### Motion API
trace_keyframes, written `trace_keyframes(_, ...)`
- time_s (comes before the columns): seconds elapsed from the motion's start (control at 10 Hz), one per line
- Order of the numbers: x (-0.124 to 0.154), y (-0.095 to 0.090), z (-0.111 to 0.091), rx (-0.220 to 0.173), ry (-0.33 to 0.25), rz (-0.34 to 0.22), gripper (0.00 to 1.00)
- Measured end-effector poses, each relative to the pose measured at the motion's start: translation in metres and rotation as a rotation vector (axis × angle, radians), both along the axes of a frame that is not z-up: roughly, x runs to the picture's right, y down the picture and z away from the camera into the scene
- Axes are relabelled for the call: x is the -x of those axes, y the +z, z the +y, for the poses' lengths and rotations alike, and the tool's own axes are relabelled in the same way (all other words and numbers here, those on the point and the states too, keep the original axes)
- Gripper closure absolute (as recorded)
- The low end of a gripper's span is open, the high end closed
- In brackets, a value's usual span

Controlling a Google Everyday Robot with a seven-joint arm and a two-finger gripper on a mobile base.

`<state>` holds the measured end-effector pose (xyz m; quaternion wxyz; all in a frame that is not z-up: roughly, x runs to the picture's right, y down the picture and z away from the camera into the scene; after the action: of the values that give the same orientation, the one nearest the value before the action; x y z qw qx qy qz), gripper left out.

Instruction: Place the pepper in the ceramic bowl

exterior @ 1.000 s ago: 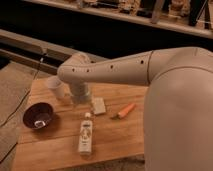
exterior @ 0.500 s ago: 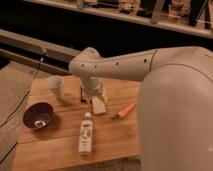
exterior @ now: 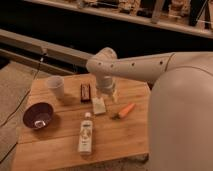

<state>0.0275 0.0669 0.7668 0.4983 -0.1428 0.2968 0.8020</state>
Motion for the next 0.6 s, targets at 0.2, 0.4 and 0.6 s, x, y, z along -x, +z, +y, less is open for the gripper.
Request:
trace_keyframes(0.2,-0.014,-0.002,0.013,0.022,0.040,0.022,0.35)
trace_keyframes(0.4,-0.026,-0.006,0.031,0.060,0.073,0.036,0.35)
trace_keyframes(0.6,-0.032,-0.006,0.042,0.088,0.079,0.046,0.35)
